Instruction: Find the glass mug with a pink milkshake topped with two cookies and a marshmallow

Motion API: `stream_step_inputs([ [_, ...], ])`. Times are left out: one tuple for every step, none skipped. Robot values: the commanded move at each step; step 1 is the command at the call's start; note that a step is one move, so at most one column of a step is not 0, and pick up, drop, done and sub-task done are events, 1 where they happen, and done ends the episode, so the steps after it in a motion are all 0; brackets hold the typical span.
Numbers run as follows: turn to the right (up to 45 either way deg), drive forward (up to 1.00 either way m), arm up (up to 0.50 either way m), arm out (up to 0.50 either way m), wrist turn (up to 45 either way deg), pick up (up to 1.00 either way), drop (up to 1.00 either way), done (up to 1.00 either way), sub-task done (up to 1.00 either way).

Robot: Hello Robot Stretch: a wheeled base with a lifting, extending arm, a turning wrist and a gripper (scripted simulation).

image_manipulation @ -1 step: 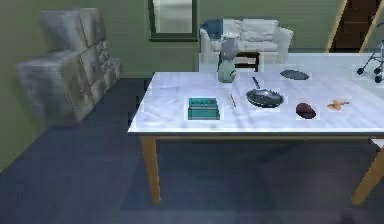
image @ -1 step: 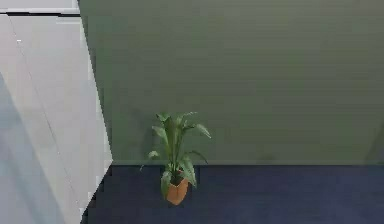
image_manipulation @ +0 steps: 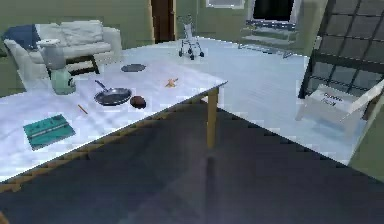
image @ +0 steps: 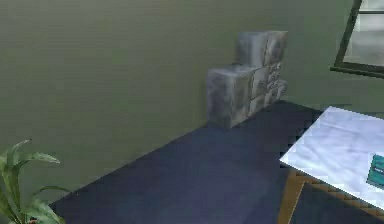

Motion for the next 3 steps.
stream_step_inputs([
  [45.0,0.0,0.0,0.0,0.0,0.0,0.0,0.0,0.0],
  [45.0,0.0,0.0,0.0,0.0,0.0,0.0,0.0,0.0],
  [27.0,0.0,0.0,0.0,0.0,0.0,0.0,0.0,0.0],
])
